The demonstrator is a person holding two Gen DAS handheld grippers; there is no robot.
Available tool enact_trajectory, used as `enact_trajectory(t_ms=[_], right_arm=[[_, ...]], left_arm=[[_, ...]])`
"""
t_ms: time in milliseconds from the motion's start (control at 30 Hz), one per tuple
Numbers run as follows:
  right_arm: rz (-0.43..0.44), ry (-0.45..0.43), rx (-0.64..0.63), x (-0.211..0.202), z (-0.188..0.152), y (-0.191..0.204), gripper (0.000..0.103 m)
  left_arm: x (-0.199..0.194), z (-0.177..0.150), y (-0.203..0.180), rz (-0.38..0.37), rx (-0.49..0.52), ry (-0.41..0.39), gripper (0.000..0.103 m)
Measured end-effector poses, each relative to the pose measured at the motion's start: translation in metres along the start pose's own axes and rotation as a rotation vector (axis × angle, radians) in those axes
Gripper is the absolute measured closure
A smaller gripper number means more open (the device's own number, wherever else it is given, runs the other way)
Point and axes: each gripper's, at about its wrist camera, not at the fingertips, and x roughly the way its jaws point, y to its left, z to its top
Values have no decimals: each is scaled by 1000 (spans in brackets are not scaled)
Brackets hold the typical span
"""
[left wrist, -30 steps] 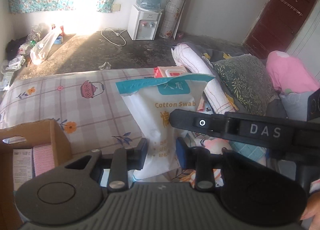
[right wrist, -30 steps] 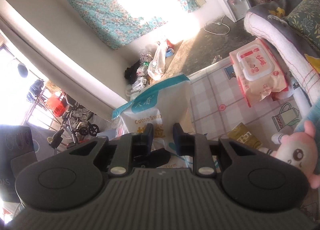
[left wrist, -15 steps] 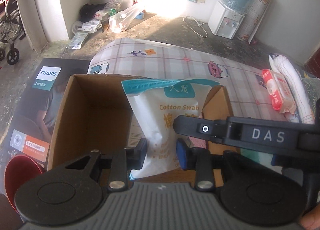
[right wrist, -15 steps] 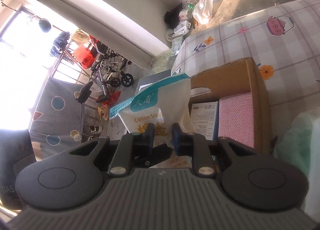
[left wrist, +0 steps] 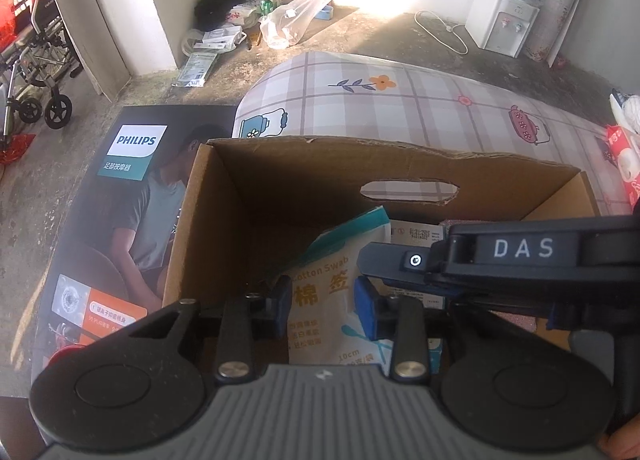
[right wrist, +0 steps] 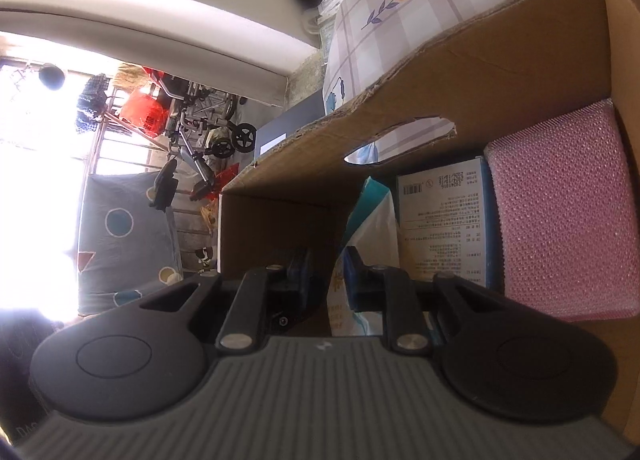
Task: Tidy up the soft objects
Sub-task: 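Lower the bag beside the carton and open the right tool, then withdraw the open right tool from the box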
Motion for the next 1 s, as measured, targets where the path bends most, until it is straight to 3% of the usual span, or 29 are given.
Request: enact_trajectory(t_ms=[233,467,733,1000], right_arm=[[-3,-63,-103,-38,-5,17,85],[66,-153,-229,-123,-29,36,84],[59,-222,-221,-195,-67,-5,83],[10,-240,-207,-214,-77,-39,83]], left_arm=[[-22,-18,0,-105,3,25,57],[-18,-46,-4,-207,-12,103,56],[36,-50,-5,-117,-55,218,57],[45,-47,15,-6,-128,200,55]])
